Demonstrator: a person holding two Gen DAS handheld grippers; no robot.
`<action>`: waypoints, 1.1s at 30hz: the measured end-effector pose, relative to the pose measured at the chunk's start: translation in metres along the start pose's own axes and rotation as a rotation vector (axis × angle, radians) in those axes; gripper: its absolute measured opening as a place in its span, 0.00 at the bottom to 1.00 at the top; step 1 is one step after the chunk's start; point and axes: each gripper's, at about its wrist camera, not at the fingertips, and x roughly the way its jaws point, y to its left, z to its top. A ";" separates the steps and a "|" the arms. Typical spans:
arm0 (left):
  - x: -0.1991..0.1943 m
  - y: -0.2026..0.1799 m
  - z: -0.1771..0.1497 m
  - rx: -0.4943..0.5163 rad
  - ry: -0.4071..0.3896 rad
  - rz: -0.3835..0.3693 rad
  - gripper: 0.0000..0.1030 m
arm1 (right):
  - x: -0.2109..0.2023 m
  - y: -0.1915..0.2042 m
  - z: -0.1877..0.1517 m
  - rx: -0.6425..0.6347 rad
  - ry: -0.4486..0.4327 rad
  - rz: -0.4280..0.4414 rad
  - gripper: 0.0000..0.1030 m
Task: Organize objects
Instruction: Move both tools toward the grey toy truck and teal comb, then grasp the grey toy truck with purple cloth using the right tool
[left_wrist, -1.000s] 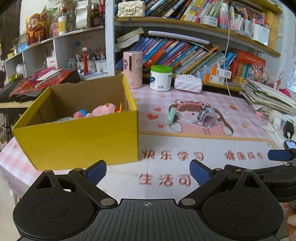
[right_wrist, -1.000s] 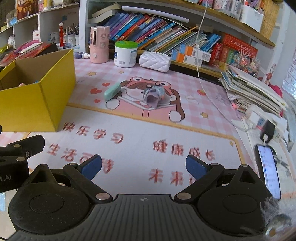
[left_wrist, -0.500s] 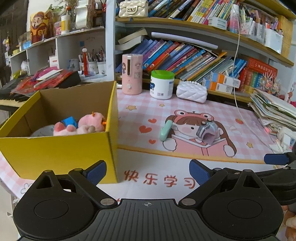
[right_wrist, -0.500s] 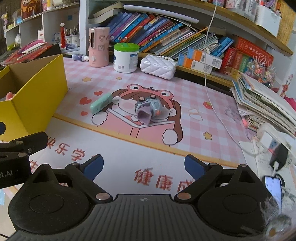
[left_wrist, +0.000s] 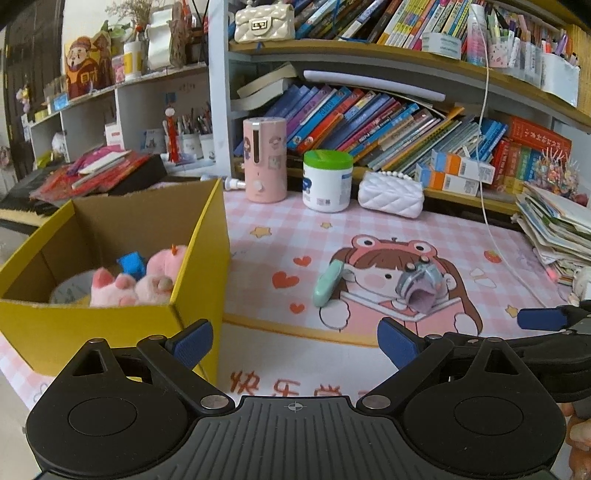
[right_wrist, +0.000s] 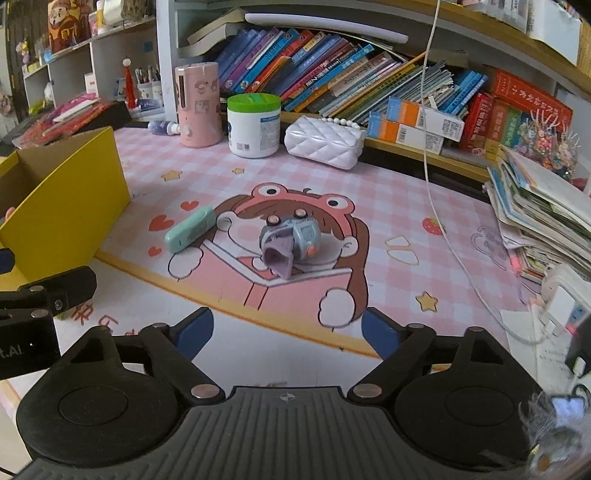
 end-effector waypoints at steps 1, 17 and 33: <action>0.002 -0.001 0.002 0.003 -0.002 0.004 0.94 | 0.003 -0.001 0.002 0.001 -0.002 0.008 0.80; 0.038 -0.014 0.022 0.041 0.012 0.026 0.93 | 0.074 -0.016 0.038 -0.021 -0.026 0.054 0.78; 0.063 -0.023 0.032 0.058 0.042 0.035 0.89 | 0.131 -0.026 0.049 -0.051 0.054 0.142 0.59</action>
